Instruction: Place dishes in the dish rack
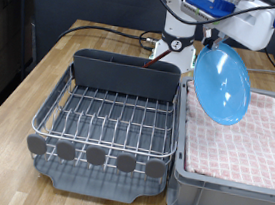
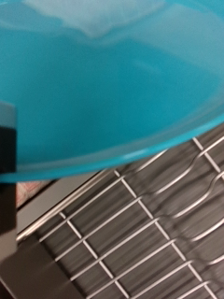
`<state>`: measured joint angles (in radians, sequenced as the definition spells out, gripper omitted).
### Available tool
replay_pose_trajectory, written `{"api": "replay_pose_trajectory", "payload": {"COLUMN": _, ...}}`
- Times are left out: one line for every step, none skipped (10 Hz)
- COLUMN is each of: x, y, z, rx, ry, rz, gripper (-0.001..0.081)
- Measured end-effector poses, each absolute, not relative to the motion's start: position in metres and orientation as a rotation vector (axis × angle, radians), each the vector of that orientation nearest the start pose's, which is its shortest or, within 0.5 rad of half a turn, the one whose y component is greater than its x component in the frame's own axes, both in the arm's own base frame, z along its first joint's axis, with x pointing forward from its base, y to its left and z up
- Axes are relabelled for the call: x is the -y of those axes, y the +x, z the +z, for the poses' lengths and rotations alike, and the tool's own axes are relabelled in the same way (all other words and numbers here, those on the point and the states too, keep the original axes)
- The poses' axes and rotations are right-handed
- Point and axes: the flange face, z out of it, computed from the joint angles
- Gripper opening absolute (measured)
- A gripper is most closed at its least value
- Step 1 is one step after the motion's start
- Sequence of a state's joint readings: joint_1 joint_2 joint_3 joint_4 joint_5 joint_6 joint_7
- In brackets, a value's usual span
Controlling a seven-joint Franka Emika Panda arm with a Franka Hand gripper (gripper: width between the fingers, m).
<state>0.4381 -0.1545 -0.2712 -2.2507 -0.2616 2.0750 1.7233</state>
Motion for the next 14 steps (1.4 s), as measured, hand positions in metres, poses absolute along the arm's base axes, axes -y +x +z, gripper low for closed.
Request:
{"api": "replay_pose_trajectory", "payload": {"x": -0.060, "y": 0.488, "z": 0.426, "rx": -2.135, "ry": -2.507, "rz": -0.233, "gripper": 0.0020}}
{"api": "replay_pose_trajectory", "payload": {"x": -0.049, "y": 0.487, "z": 0.430, "rx": -2.126, "ry": -2.571, "rz": -0.281, "gripper": 0.0020}}
{"api": "replay_pose_trajectory", "payload": {"x": -0.034, "y": 0.487, "z": 0.437, "rx": -2.074, "ry": -2.678, "rz": -0.384, "gripper": 0.0020}}
{"api": "replay_pose_trajectory", "payload": {"x": -0.019, "y": 0.486, "z": 0.445, "rx": -2.000, "ry": -2.810, "rz": -0.477, "gripper": 0.0020}}
{"api": "replay_pose_trajectory", "payload": {"x": -0.004, "y": 0.486, "z": 0.454, "rx": -1.922, "ry": -2.940, "rz": -0.552, "gripper": 0.0020}}
{"api": "replay_pose_trajectory", "payload": {"x": 0.010, "y": 0.486, "z": 0.463, "rx": -1.845, "ry": -3.052, "rz": -0.603, "gripper": 0.0019}}
{"api": "replay_pose_trajectory", "payload": {"x": 0.024, "y": 0.488, "z": 0.472, "rx": -1.765, "ry": -3.131, "rz": -0.633, "gripper": 0.0019}}
{"api": "replay_pose_trajectory", "payload": {"x": 0.038, "y": 0.490, "z": 0.482, "rx": -1.712, "ry": -3.150, "rz": -0.637, "gripper": 0.0019}}
{"api": "replay_pose_trajectory", "payload": {"x": 0.044, "y": 0.491, "z": 0.489, "rx": -1.658, "ry": -3.164, "rz": -0.642, "gripper": 0.0019}}
{"api": "replay_pose_trajectory", "payload": {"x": 0.044, "y": 0.491, "z": 0.487, "rx": -1.677, "ry": -3.160, "rz": -0.637, "gripper": 0.0019}}
{"api": "replay_pose_trajectory", "payload": {"x": 0.045, "y": 0.492, "z": 0.486, "rx": -1.677, "ry": -3.171, "rz": -0.643, "gripper": 0.0019}}
{"api": "replay_pose_trajectory", "payload": {"x": 0.051, "y": 0.493, "z": 0.486, "rx": -1.648, "ry": -3.205, "rz": -0.680, "gripper": 0.0019}}
{"api": "replay_pose_trajectory", "payload": {"x": 0.063, "y": 0.495, "z": 0.488, "rx": -1.582, "ry": -3.260, "rz": -0.738, "gripper": 0.0019}}
{"api": "replay_pose_trajectory", "payload": {"x": 0.079, "y": 0.496, "z": 0.489, "rx": -1.479, "ry": -3.330, "rz": -0.773, "gripper": 0.0019}}
